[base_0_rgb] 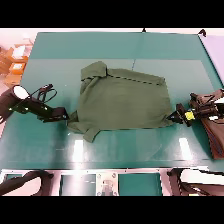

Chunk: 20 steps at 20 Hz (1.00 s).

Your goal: Fold the shirts.

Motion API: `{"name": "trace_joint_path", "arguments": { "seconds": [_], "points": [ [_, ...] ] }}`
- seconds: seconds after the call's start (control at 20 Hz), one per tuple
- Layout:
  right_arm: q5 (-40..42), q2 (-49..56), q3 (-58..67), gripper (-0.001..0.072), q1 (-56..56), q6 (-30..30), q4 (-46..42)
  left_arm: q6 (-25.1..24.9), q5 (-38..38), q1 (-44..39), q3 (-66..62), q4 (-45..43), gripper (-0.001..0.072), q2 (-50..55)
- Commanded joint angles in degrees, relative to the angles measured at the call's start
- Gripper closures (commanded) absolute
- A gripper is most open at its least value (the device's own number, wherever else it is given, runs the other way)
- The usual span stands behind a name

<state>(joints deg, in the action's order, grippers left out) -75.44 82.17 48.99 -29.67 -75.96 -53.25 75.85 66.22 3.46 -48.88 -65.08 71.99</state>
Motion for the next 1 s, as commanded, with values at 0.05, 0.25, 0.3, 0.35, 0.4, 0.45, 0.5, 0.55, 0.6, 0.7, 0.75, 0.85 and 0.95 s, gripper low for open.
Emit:
{"name": "trace_joint_path", "arguments": {
  "seconds": [0.05, 0.25, 0.3, 0.35, 0.4, 0.45, 0.5, 0.55, 0.6, 0.7, 0.75, 0.85, 0.95],
  "points": [
    [0.02, 0.0, -0.09, 0.0701, 0.02, 0.13, -0.13, -7.63, -5.53, 0.04, -2.99, 7.87, 0.0049, 6.36],
    [0.24, 0.0, -0.09, 0.0701, 0.02, 0.11, -0.11, -15.61, -0.96, 0.04, -3.3, 17.53, 0.0052, 11.1],
    [0.28, 0.0, -0.09, 0.0701, 0.02, 0.11, -0.13, -16.04, 0.72, 0.04, -3.3, 16.55, 0.0078, 11.52],
    [0.46, 0.0, -0.09, 0.0701, 0.02, 0.13, -0.11, -16.13, 1.36, 0.04, -3.3, 14.56, 0.0264, 11.61],
    [0.48, 0.0, -0.09, 0.0701, 0.02, 0.11, -0.11, -16.15, 0.85, 0.04, -3.3, 13.7, 0.0338, 11.61],
    [0.48, 0.0, -0.09, 0.0701, 0.02, 0.13, -0.11, -16.15, -0.98, 0.04, -3.3, 13.73, 0.0344, 11.61],
    [0.46, 0.0, -0.09, 0.0701, 0.02, 0.11, -0.11, -16.15, -3.1, 0.02, -3.3, 14.08, 0.0345, 11.61],
    [0.46, 0.0, -0.09, 0.0701, 0.02, 0.11, -0.11, -16.2, -5.18, 0.04, -3.3, 14.88, 0.0345, 11.61],
    [0.46, 0.0, -0.09, 0.0701, 0.02, 0.13, -0.11, -16.41, -6.58, 0.04, -3.3, 15.72, 0.0357, 11.69],
    [0.46, 0.0, -0.09, 0.0701, 0.02, 0.11, -0.09, -18.03, -6.38, 0.02, -3.3, 17.77, 0.0577, 12.76],
    [0.46, 0.0, -0.09, 0.0701, 0.02, 0.11, -0.09, -18.45, -6.29, -0.22, -3.3, 18.6, 0.0594, 13.64],
    [0.39, -0.02, -0.04, 0.0701, 0.02, 0.11, 0.76, -19.91, -3.69, -0.9, -3.41, 21.49, 0.0684, 14.93],
    [-2.21, -0.04, 2.19, 0.0701, 0.0, 1.7, 5.66, -20.37, 2.89, -0.57, -6.4, 21.42, 0.0685, 14.08]
  ]
}}
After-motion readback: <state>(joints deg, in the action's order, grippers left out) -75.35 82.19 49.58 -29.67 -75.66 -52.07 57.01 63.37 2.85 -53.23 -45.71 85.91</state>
